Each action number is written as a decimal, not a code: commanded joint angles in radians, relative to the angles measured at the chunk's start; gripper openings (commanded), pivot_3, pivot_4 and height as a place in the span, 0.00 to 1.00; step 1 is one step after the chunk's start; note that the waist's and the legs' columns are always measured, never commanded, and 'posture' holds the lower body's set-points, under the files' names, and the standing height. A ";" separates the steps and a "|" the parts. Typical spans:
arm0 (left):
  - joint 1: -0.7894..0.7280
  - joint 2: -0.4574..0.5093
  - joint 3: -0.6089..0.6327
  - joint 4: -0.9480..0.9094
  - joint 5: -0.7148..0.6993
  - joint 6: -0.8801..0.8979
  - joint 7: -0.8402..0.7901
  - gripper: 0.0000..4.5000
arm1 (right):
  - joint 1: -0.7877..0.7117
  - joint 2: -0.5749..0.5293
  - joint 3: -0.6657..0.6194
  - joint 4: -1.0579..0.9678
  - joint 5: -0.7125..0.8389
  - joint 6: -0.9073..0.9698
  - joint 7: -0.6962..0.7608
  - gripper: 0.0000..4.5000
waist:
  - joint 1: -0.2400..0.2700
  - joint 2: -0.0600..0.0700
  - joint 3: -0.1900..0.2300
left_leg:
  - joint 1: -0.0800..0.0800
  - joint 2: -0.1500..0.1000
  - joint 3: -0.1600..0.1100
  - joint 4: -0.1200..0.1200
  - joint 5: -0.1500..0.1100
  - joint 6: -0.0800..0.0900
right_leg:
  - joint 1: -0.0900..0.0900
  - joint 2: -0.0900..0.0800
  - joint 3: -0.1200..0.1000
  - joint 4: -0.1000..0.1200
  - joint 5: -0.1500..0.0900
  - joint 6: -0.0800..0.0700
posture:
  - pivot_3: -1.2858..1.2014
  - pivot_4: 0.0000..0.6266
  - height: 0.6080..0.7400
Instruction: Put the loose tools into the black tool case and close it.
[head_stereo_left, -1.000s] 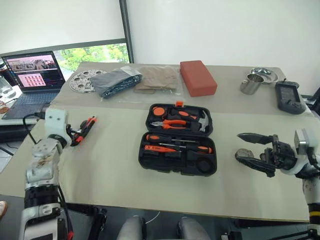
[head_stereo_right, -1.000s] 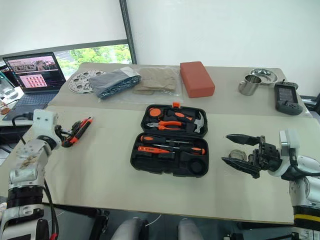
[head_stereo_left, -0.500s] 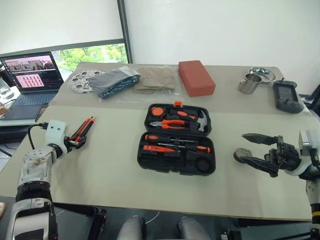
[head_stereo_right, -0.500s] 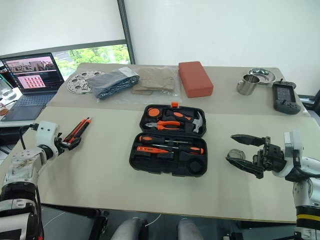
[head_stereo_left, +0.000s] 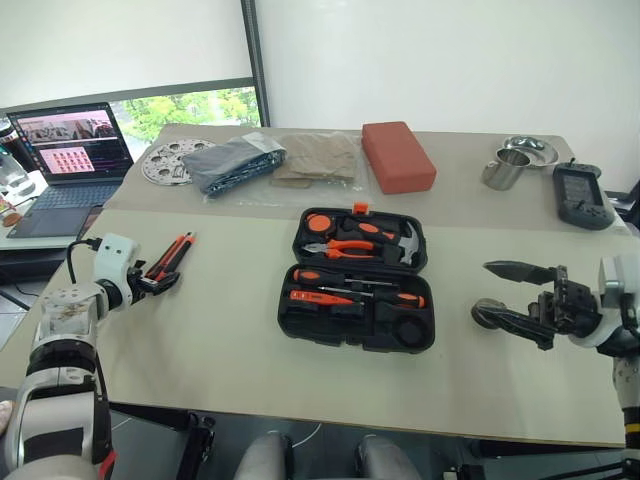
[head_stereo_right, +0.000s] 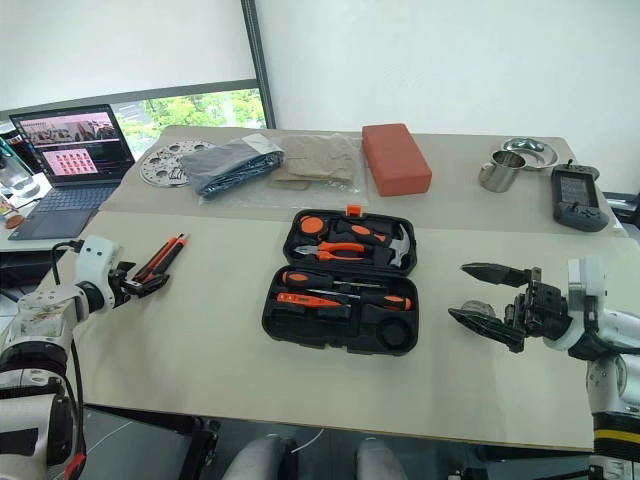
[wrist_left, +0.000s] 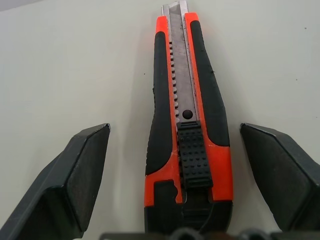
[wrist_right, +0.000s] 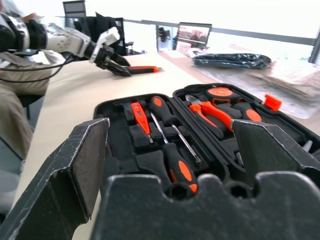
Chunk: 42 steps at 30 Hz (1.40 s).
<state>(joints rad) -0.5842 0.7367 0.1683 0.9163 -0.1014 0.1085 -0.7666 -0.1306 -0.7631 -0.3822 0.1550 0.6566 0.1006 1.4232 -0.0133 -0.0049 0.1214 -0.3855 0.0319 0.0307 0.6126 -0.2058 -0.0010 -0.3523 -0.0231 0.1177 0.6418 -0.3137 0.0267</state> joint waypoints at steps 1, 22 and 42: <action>0.006 -0.021 -0.035 0.017 0.019 0.003 -0.030 0.99 | -0.001 -0.027 -0.023 -0.032 -0.027 0.001 -0.056 1.00 | 0.000 0.001 0.000 | 0.000 0.000 0.000 0.000 0.000 0.000 | 0.000 0.000 0.000 0.000 0.000 0.000 | 0.52 0.24 1.00; -0.066 -0.069 0.032 0.126 -0.044 0.007 -0.080 0.40 | 0.024 -0.050 -0.049 -0.009 -0.004 0.014 -0.021 1.00 | 0.002 0.004 -0.002 | 0.000 -0.002 0.003 0.002 0.000 0.000 | 0.000 0.000 0.000 0.001 -0.001 0.001 | 0.52 0.24 1.00; -0.009 -0.117 -0.140 -0.728 -0.229 0.204 -0.436 0.40 | 0.073 -0.060 -0.077 -0.032 0.010 0.055 -0.004 1.00 | -0.010 -0.004 0.001 | -0.002 0.007 0.024 -0.002 0.000 0.000 | -0.012 0.004 0.010 0.002 0.002 -0.002 | 0.52 0.24 0.98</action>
<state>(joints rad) -0.6079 0.6008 0.0448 0.2828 -0.2927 0.2885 -1.1568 -0.0634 -0.8141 -0.4188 0.1528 0.6496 0.1768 1.4144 -0.0233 -0.0092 0.1221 -0.3871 0.0386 0.0545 0.6109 -0.2061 -0.0008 -0.3632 -0.0189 0.1274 0.6432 -0.3115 0.0249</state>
